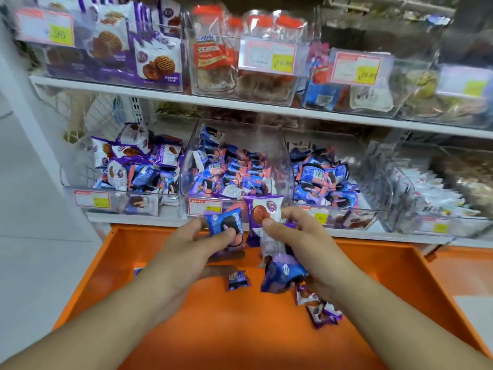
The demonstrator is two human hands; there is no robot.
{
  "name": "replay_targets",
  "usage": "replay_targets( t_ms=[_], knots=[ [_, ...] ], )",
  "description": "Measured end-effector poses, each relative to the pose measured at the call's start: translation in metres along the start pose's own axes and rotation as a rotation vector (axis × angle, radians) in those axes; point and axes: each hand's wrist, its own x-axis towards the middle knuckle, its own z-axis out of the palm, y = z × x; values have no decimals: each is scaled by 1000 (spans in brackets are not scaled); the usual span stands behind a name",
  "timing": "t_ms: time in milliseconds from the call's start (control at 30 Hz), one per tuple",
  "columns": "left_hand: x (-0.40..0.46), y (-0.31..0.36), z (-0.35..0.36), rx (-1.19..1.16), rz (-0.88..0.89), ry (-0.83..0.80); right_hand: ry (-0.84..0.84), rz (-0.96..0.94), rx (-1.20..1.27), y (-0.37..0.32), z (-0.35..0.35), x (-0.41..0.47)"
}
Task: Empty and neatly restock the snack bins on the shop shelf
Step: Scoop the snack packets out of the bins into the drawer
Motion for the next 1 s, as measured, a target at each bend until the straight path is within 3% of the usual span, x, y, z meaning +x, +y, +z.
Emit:
replay_targets(
  t_ms=[233,667,800,1000],
  knots=[
    [11,-12,9,214,2,-2,-10,97,-127,26,-35,10],
    [42,-53,17,407,-72,-80,479,459,-281,148,-169,42],
    [50,-55,14,426,-65,-94,397,482,-135,133,-143,44],
    [41,-73,27,402,-122,-116,273,324,99,93,-55,44]
  ],
)
